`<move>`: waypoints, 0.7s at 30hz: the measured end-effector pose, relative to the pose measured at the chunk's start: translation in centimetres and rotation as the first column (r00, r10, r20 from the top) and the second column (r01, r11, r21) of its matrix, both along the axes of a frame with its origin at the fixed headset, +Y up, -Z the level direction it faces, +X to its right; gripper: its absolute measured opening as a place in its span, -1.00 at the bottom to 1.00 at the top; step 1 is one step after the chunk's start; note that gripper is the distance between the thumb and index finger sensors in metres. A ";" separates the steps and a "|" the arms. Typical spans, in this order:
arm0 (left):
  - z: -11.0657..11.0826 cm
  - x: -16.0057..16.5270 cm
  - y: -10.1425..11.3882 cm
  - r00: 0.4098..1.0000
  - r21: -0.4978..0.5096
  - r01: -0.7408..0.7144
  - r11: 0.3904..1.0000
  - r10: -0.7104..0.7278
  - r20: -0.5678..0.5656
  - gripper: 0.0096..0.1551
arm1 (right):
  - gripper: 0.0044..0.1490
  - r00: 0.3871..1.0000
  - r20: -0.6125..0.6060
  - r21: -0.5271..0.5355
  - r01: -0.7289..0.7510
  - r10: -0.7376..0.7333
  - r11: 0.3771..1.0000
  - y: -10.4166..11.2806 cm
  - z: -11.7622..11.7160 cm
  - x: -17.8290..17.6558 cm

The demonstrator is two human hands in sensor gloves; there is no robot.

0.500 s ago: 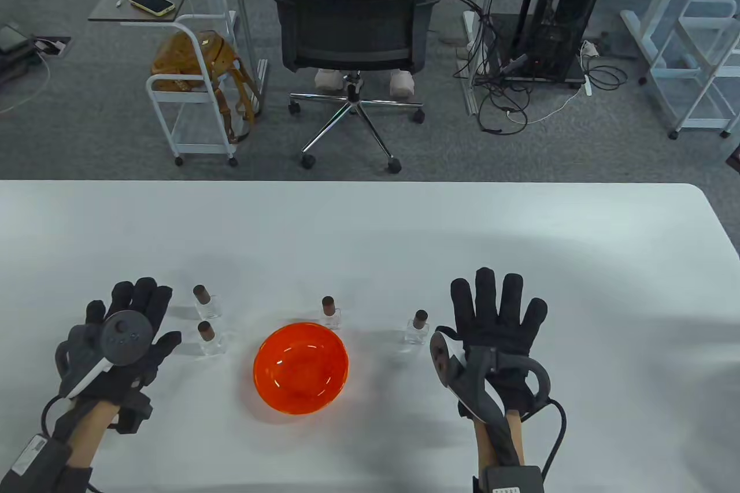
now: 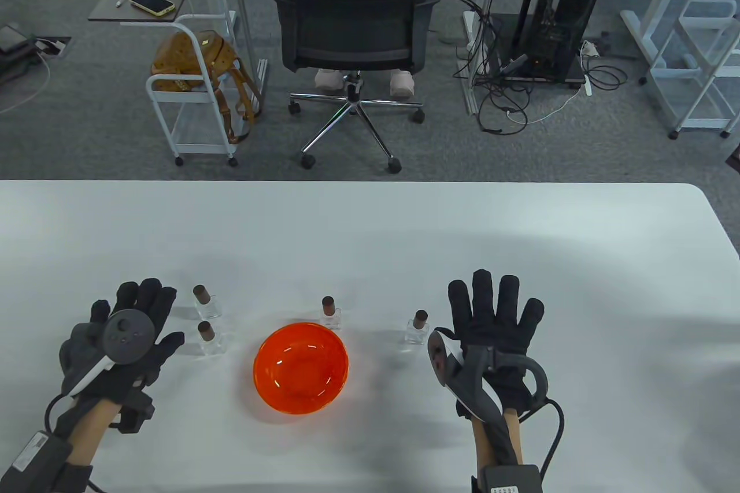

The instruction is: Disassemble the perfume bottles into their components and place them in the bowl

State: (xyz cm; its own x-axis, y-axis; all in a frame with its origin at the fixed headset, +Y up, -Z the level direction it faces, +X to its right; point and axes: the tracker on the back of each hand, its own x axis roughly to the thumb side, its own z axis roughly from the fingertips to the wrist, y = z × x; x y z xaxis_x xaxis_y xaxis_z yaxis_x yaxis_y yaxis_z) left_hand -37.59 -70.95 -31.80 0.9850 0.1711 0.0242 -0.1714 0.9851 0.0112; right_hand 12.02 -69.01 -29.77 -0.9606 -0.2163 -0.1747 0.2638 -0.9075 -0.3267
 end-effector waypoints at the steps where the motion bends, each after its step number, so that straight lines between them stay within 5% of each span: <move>1: 0.0 0.0 0.0 1.000 0.000 0.002 1.000 -0.002 0.000 -0.04 | 0.01 1.000 0.000 -0.002 -0.001 0.001 1.000 0.0 0.0 0.0; 21: -1.2 0.2 -1.2 1.000 -0.048 -0.004 0.999 0.003 -0.010 -0.05 | 0.00 1.000 -0.002 -0.005 0.003 -0.003 1.000 0.2 0.1 -0.2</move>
